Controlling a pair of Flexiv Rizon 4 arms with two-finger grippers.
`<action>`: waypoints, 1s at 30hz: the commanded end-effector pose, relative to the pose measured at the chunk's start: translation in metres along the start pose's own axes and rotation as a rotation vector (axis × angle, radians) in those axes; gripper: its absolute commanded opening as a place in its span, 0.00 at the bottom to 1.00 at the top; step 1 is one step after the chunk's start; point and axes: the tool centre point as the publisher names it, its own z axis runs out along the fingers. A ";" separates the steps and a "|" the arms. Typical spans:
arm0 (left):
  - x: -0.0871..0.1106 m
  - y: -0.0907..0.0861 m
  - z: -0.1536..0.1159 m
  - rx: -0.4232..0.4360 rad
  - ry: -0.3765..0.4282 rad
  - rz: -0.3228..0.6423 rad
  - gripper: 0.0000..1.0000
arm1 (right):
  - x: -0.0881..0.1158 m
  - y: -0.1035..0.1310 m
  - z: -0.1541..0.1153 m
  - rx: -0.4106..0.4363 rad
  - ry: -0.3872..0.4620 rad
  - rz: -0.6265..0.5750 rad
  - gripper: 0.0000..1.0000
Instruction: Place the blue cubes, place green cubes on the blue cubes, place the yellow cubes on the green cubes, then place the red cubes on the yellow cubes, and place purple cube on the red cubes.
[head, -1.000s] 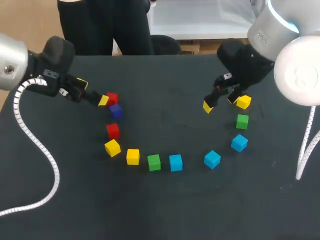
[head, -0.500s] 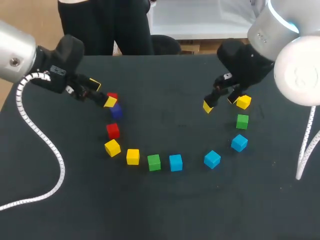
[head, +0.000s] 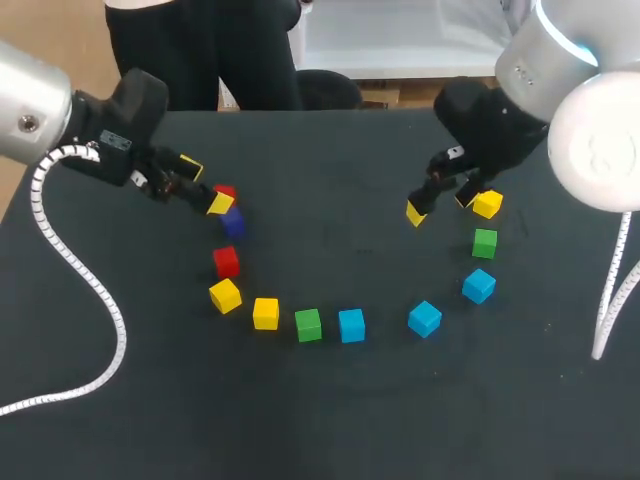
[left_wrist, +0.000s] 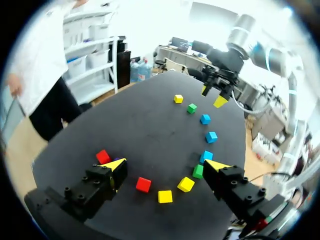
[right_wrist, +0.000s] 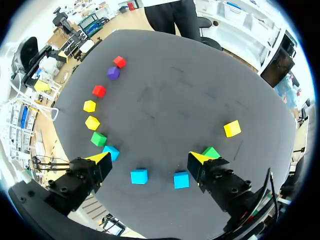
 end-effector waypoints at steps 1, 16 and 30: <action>-0.031 -0.015 0.016 0.030 0.081 0.166 1.00 | 0.001 0.000 0.000 0.001 -0.002 0.000 1.00; -0.051 -0.068 0.070 0.250 0.378 0.385 1.00 | 0.001 0.000 0.000 0.001 -0.002 0.000 1.00; -0.031 -0.042 0.084 0.117 0.356 0.334 1.00 | 0.001 0.000 0.000 0.001 -0.002 0.000 1.00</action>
